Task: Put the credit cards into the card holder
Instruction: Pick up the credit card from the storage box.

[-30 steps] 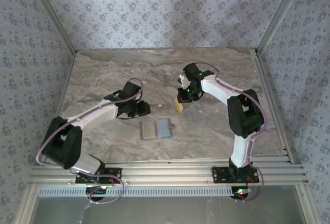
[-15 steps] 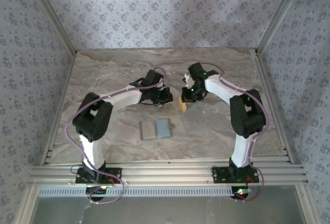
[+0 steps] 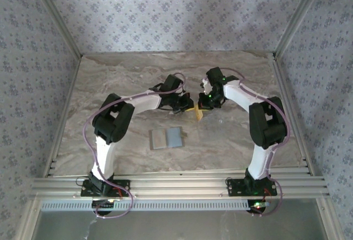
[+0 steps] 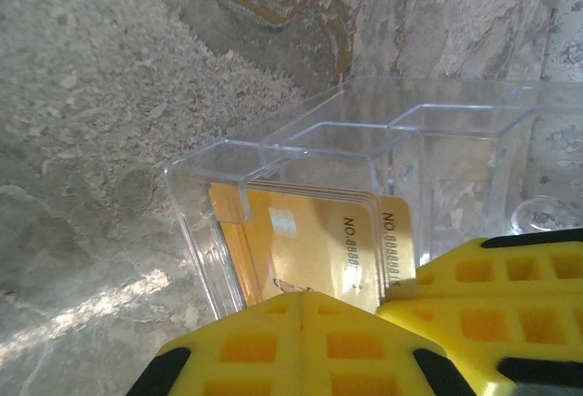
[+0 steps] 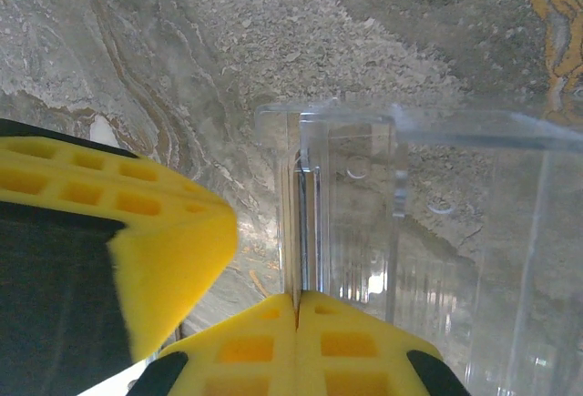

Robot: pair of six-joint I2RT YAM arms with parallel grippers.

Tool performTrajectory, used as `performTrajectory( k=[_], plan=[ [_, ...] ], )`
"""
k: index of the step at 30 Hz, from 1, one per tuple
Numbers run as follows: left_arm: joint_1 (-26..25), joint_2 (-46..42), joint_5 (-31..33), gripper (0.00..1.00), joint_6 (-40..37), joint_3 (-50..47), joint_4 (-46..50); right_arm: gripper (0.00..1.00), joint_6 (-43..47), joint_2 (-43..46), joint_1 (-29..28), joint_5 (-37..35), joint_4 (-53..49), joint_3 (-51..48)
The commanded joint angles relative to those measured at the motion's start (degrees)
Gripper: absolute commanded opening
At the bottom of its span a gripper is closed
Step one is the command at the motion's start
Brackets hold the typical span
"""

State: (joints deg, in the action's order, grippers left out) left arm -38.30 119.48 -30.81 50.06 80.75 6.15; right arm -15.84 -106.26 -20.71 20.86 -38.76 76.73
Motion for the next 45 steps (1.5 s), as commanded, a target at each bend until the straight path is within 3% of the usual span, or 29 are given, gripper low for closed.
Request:
performTrajectory(
  k=[1,9,24,38,45],
  plan=[
    [-0.8,1.7,-2.3,0.0,1.4,1.3,-2.4,0.0,-0.9,1.4,0.5,0.7,-0.8,-0.8],
    [-1.7,4.4,-3.0,0.0,2.8,1.3,-4.6,0.01,-0.7,1.6,0.6,1.1,-0.8,-1.0],
    [-2.1,7.9,-0.9,0.0,2.0,1.8,-2.8,0.18,-1.0,3.3,1.1,4.1,0.0,-1.4],
    [-2.0,7.9,-0.4,0.0,1.6,1.9,-2.0,0.06,-0.8,3.2,1.5,2.2,-0.1,-1.7],
    [-2.1,8.0,-0.1,0.0,1.2,1.8,-1.6,0.0,-2.1,7.5,1.9,-3.0,-1.1,-2.7]
  ],
)
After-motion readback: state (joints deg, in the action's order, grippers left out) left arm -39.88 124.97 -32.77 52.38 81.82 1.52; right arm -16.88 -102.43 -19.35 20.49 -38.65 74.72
